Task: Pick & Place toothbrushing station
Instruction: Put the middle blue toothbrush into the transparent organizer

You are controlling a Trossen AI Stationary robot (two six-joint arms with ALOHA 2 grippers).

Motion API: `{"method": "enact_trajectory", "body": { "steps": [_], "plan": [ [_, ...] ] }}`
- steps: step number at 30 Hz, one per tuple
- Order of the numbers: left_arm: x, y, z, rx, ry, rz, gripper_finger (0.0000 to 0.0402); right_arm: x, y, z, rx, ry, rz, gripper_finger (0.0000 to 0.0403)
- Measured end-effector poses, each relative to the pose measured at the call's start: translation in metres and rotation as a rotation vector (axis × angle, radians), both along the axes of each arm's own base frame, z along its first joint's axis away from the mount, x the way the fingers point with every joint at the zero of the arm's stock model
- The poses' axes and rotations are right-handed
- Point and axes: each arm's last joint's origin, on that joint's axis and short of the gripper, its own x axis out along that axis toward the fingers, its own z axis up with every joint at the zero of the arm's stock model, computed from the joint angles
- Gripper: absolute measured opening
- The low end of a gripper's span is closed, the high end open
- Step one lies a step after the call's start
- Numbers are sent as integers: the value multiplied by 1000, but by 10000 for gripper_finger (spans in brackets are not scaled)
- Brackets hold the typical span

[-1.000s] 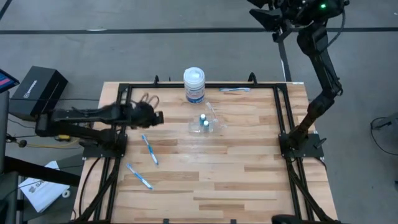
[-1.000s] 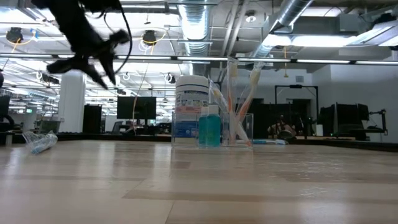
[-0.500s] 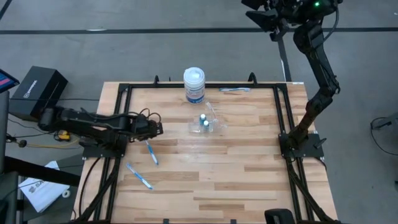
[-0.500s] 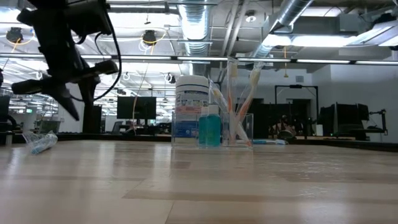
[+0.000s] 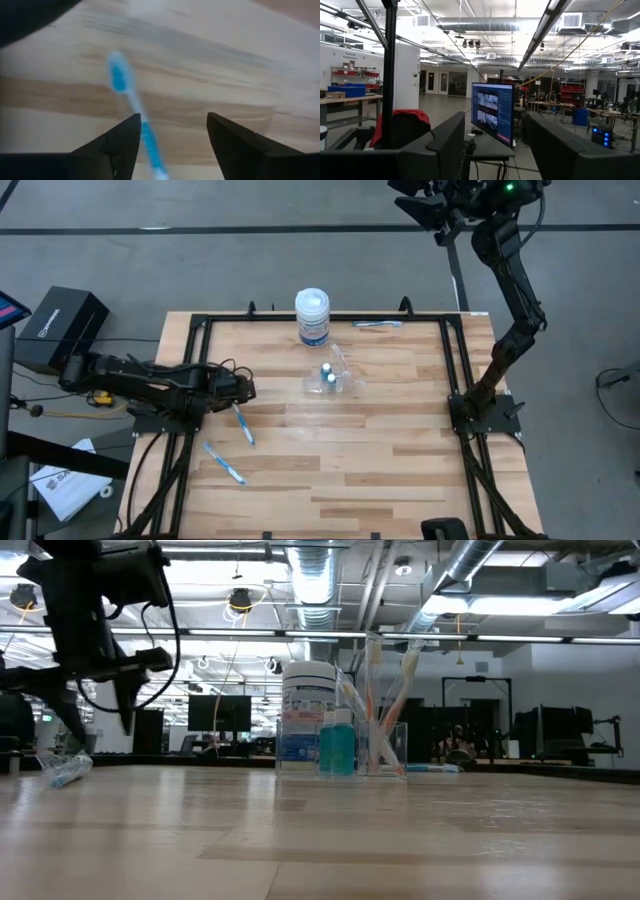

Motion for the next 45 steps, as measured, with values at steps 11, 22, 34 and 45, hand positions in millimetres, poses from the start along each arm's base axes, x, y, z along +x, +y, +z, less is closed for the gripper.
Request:
{"method": "enact_trajectory", "body": {
  "steps": [11, 22, 34, 45],
  "plan": [
    [-15, -1, -3, -13, 84, -1, 188, 0, 0, 0, 9, 1, 1, 189],
    [-19, -1, -23, -14, 82, 12, 186, 1, 1, 0, 11, 1, 6, 188],
    [-19, 2, -40, 4, 4, 43, 186, 8, 9, 0, 9, 0, 42, 175],
    [-23, 4, -46, 30, 26, 63, 70, 9, 9, 0, 14, -4, 38, 164]
  ]
}}
